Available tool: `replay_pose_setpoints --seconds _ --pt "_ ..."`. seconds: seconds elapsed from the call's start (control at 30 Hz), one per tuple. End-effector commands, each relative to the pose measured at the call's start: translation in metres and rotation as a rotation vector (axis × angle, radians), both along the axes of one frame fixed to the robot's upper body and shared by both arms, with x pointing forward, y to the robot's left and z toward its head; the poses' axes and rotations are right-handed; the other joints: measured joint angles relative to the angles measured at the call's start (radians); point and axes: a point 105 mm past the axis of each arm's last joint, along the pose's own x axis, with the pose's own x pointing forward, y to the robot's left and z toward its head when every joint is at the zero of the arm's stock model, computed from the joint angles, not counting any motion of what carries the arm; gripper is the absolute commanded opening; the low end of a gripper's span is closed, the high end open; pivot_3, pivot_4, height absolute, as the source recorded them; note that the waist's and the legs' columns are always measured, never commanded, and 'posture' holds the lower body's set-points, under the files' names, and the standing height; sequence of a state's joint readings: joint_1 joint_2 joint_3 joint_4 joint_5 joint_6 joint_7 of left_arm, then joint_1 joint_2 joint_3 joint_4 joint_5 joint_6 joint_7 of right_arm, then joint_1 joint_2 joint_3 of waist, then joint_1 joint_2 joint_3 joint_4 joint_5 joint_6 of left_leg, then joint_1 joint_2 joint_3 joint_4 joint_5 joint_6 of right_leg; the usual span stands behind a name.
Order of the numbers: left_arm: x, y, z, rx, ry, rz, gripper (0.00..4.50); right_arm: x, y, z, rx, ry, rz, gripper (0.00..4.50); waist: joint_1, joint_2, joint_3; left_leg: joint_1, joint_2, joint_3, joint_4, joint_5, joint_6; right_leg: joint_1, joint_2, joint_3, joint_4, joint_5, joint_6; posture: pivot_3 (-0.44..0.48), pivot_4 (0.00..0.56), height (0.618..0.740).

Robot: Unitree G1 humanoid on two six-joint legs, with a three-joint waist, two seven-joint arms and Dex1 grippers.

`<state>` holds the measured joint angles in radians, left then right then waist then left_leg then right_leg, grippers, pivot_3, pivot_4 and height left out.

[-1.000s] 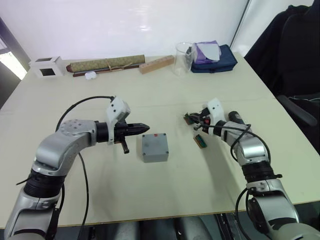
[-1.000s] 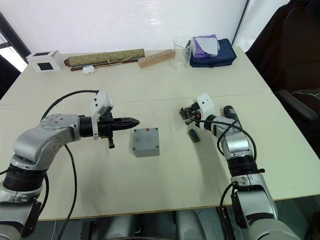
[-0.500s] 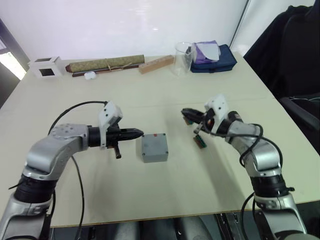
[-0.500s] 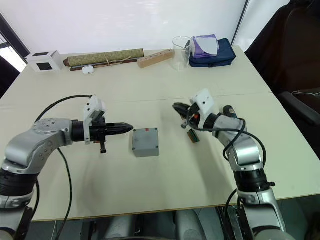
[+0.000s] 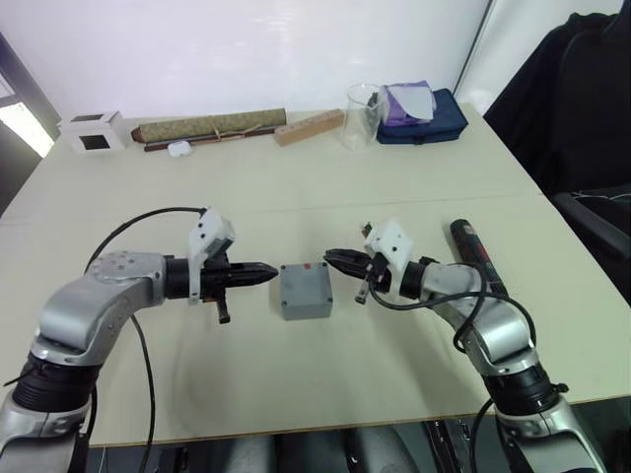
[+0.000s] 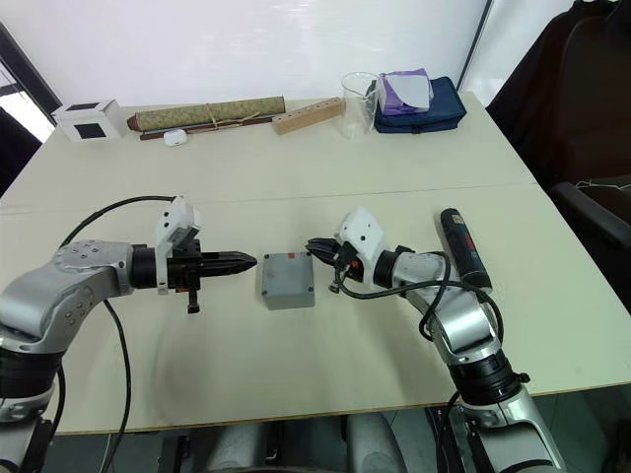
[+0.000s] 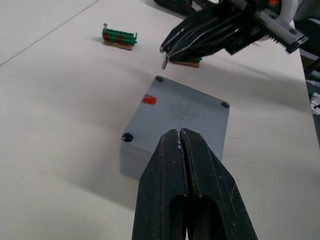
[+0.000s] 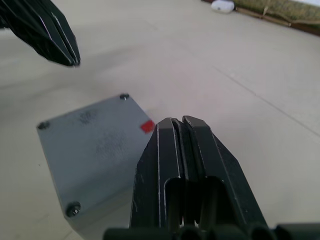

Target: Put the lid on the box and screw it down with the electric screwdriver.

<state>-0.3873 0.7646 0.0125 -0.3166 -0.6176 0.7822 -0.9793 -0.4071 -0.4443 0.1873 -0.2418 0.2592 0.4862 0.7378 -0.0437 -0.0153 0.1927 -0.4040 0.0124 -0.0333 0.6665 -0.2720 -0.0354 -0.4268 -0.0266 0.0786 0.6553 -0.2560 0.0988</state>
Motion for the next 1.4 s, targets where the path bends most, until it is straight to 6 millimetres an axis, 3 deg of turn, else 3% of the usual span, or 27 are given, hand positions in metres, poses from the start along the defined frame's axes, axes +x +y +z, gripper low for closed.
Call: replay_pose_setpoints --seconds 0.03,0.4,1.23,1.33,1.4 --pt "0.001 -0.001 0.005 0.005 -0.043 0.001 0.0 -0.002 0.005 0.014 0.017 -0.052 0.036 0.05 0.0 0.0 0.0 0.0 0.0 0.0 0.0 0.0 0.0 0.0 0.0 0.0 0.0 0.0 0.0 0.0 0.15 0.74" --pt "0.004 -0.002 0.003 0.01 -0.053 0.012 0.0 -0.004 0.008 0.016 0.041 -0.047 0.045 0.05 0.0 0.0 0.0 0.0 0.0 0.0 0.0 0.0 0.0 0.0 0.0 0.0 0.0 0.0 0.0 0.0 0.15 0.74" --pt "0.008 -0.002 0.004 0.012 -0.072 0.03 0.0 -0.001 0.011 -0.001 0.007 0.001 0.041 0.05 0.0 0.0 0.0 0.0 0.0 0.0 0.0 0.0 0.0 0.0 0.0 0.0 0.0 0.0 0.0 0.0 0.15 0.74" --pt "0.01 -0.003 0.004 0.017 -0.068 0.024 0.0 -0.002 0.012 -0.003 -0.009 0.001 0.048 0.91 0.0 0.0 0.0 0.0 0.0 0.0 0.0 0.0 0.0 0.0 0.0 0.0 0.0 0.0 0.0 0.0 0.15 0.74" --pt "0.011 -0.003 0.004 0.016 -0.067 0.024 0.0 -0.002 0.012 -0.005 -0.008 0.006 0.048 1.73 0.0 0.0 0.0 0.0 0.0 0.0 0.0 0.0 0.0 0.0 0.0 0.0 0.0 0.0 0.0 0.0 0.15 0.74"
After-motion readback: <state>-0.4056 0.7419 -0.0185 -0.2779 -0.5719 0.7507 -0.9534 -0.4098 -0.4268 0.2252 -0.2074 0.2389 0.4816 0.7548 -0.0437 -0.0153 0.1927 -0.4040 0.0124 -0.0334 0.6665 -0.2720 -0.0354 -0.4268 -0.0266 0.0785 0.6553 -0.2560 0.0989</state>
